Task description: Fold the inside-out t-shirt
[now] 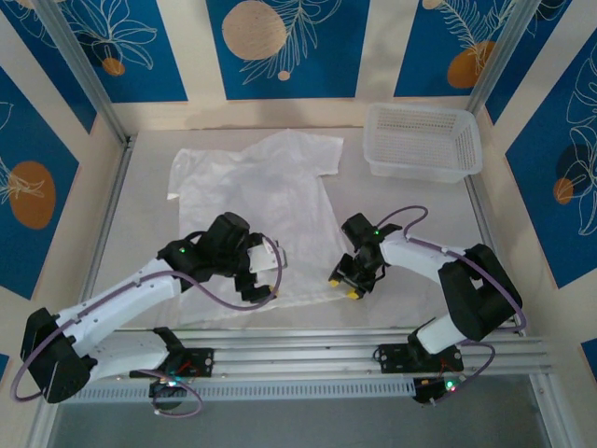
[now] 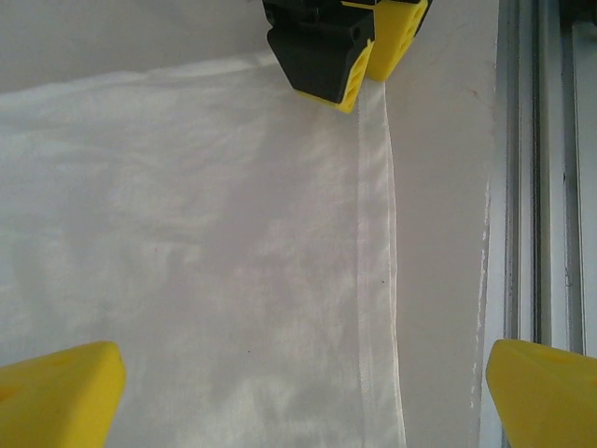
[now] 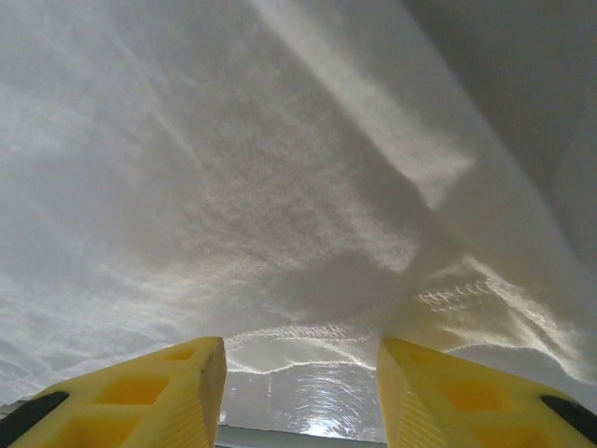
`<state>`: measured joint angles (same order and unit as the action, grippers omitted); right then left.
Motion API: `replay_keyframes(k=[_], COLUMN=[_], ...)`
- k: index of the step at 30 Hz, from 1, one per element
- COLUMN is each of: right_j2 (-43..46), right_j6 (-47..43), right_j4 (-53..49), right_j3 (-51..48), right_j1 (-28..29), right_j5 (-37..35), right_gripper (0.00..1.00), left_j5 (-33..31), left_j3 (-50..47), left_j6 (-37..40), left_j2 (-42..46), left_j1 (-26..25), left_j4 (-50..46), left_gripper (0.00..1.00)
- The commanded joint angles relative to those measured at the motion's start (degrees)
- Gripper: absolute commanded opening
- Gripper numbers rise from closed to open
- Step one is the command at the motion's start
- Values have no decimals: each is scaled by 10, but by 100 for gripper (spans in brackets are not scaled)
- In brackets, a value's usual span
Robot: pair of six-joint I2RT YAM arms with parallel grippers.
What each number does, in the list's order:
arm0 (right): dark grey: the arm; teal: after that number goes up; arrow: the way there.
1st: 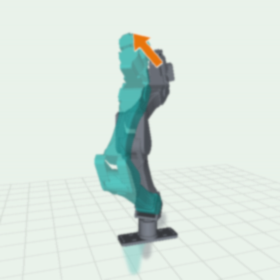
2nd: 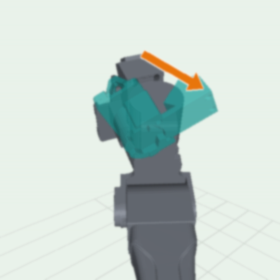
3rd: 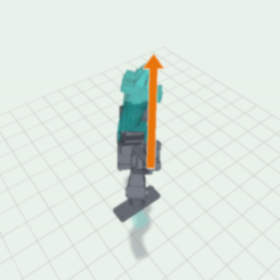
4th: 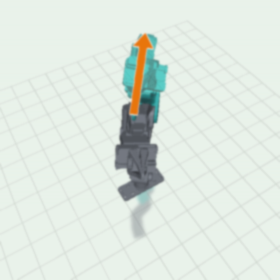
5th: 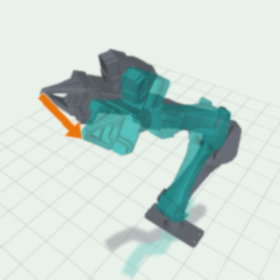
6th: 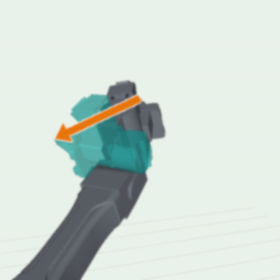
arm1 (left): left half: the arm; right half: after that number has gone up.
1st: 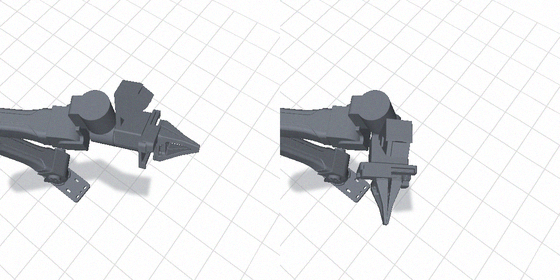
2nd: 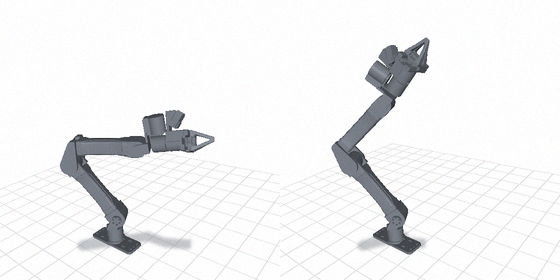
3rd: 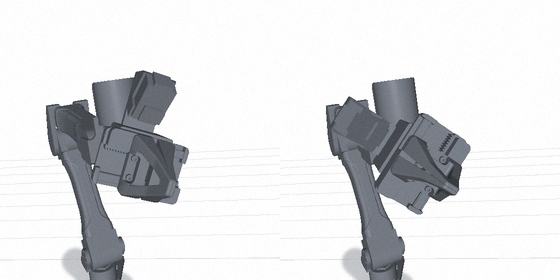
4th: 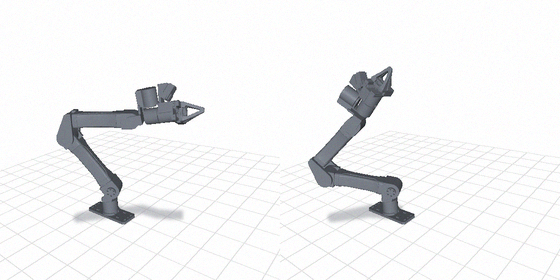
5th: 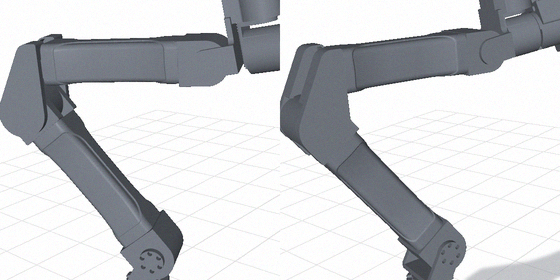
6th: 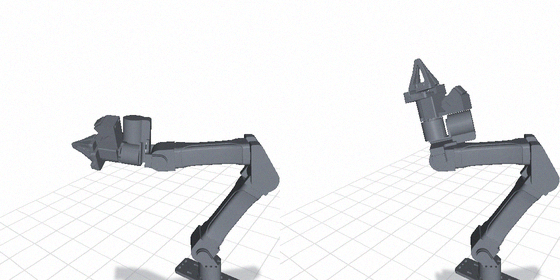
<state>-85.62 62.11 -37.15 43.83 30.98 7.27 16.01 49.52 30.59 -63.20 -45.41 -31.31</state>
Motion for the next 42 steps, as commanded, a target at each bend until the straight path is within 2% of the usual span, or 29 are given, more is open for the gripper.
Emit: replay_keyframes(k=[1, 4, 8, 17, 18, 20, 22, 24, 31, 35, 38, 42], right_j2=[-9, -2, -17, -12, -11, -10, -7, -3, 10, 11, 11, 15], right_j6=[6, 8, 2, 4, 4, 4, 1, -2, -13, -20, -20, -22], right_j4=[-19, -22, -12, -6, -6, -11, -19, -28, -45, -53, -46, -52], right_j3=[-6, -14, -9, -2, -2, -1, 3, 5, 16, 16, 12, 21], right_j1=[-2, -2, -7, -7, -6, -4, 0, 3, 5, 7, 7, 9], right_j5=[-4, -5, -3, -6, -4, 0, 1, 0, -1, -2, -4, -2], right_gripper=[53, 60, 61, 30, 29, 31, 40, 42, 17, 15, 2, 0], left_j5=[1, -2, 0, -4, -4, -2, -2, -1, 10, 11, 12, 0], left_j3=[-5, -9, -19, -21, -21, -21, -21, -21, -31, -40, -47, -50], left_j6=[8, 6, 0, -7, -7, -9, -10, -12, -15, 0, 9, 19], left_j2=[-2, 2, 2, 0, 0, -2, -5, -7, -11, -14, -23, -48], left_j1=[-5, -5, -6, -6, -6, -5, -5, -6, -8, -15, -21, -37], left_j4=[13, 13, 25, 26, 26, 28, 29, 29, 30, 22, 20, 18], left_gripper=[99, 99, 99, 99, 99, 99, 99, 99, 99, 99, 99, 98])
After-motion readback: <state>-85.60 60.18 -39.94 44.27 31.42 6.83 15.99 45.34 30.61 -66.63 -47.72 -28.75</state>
